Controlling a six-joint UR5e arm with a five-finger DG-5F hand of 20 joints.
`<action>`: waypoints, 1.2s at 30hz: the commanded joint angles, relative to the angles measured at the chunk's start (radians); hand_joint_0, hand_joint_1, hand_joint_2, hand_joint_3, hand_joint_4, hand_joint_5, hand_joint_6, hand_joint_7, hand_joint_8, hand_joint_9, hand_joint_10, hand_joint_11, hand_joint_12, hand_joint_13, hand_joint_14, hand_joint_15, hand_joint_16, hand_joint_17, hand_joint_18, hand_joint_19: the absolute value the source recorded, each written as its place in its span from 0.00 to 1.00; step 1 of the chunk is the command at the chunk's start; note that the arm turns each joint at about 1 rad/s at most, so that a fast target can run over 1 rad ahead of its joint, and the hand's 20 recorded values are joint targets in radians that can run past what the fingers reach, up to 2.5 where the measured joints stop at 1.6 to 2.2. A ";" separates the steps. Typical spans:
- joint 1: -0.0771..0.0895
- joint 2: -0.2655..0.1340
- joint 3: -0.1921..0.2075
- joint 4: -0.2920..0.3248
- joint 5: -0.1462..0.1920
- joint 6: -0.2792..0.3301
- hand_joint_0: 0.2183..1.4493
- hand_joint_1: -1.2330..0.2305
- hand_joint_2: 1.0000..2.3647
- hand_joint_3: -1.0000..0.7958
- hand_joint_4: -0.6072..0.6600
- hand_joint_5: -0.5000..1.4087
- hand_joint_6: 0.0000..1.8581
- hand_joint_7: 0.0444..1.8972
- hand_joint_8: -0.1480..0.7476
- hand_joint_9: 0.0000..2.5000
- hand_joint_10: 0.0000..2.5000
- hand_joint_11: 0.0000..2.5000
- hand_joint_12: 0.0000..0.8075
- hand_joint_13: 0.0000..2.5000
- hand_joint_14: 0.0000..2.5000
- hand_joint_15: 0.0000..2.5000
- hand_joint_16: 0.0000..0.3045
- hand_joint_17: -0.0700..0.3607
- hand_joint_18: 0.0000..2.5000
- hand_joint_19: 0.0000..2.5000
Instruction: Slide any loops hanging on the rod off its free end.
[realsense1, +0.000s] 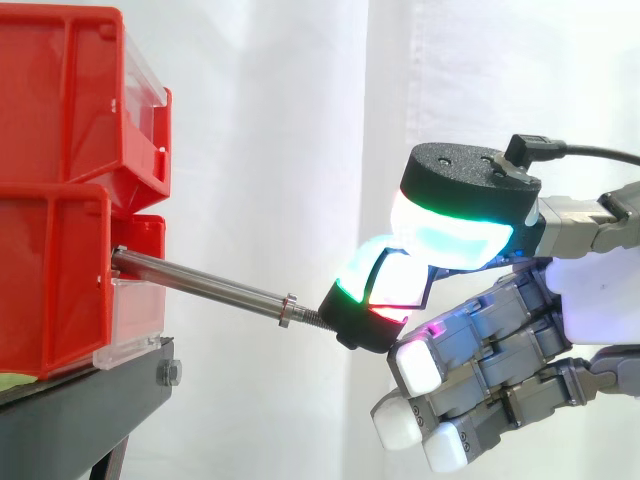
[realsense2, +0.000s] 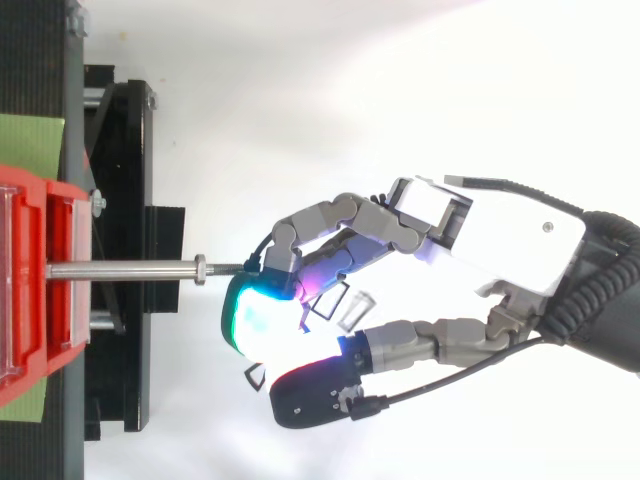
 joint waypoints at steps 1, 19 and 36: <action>0.000 0.000 0.000 0.000 0.000 0.000 0.35 0.35 0.01 0.35 0.56 0.16 0.51 0.51 0.46 0.35 0.01 0.27 0.45 0.31 0.01 0.18 0.18 0.46 0.26 0.20; 0.000 0.000 0.000 -0.022 0.000 0.011 0.30 0.41 0.01 0.43 0.61 0.18 0.50 0.58 0.49 0.39 0.01 0.29 0.47 0.32 0.01 0.20 0.19 0.46 0.26 0.22; 0.000 0.000 0.000 -0.028 0.000 0.025 0.30 0.36 0.01 0.50 0.59 0.20 0.50 0.62 0.53 0.43 0.01 0.28 0.52 0.35 0.01 0.20 0.22 0.52 0.29 0.21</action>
